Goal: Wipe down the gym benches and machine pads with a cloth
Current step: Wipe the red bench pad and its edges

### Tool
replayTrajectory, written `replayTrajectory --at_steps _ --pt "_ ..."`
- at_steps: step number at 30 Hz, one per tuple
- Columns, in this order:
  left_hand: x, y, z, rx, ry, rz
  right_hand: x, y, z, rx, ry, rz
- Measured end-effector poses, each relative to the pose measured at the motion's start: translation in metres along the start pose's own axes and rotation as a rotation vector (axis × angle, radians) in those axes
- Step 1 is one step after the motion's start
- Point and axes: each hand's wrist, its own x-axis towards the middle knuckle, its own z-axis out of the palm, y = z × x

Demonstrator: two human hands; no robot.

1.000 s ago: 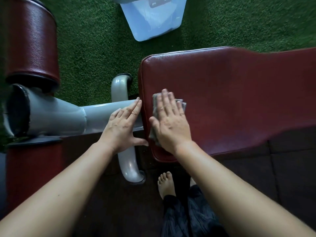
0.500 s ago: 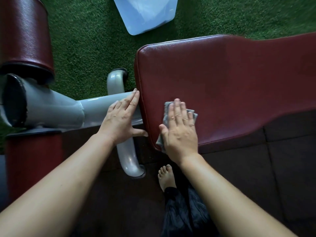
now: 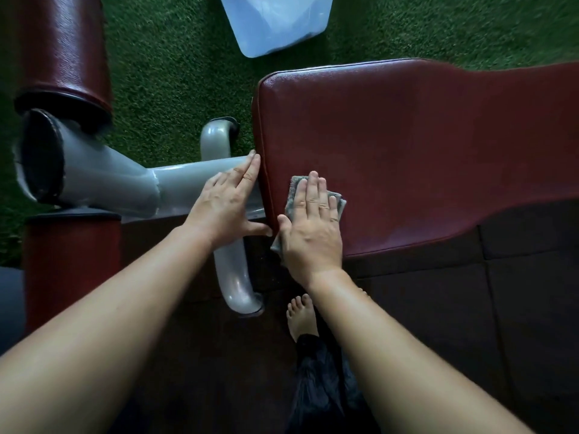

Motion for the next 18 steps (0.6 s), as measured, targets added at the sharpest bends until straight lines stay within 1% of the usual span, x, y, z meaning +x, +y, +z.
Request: replayTrajectory --at_steps 3,6,9,11,13,16,18 --pt "-0.006 0.007 -0.003 0.018 -0.024 -0.023 0.000 0.006 -0.010 0.091 -0.062 -0.039" --pt "-0.024 0.024 -0.003 -0.054 -0.001 -0.097 0.002 0.027 -0.036 0.167 -0.104 -0.123" --pt "-0.047 0.054 0.002 -0.241 0.145 -0.244 0.011 0.029 -0.058 0.114 -0.145 -0.147" --pt "-0.059 0.076 0.008 -0.375 0.219 -0.338 0.022 0.027 -0.068 0.066 -0.156 -0.123" --pt "-0.067 0.096 0.011 -0.510 0.230 -0.449 0.032 0.026 -0.077 0.038 -0.178 -0.091" --pt "-0.070 0.116 0.015 -0.621 0.202 -0.634 0.045 0.025 -0.087 -0.004 -0.232 -0.061" --pt "-0.068 0.124 0.019 -0.705 0.217 -0.761 0.052 0.024 -0.092 -0.025 -0.270 -0.052"
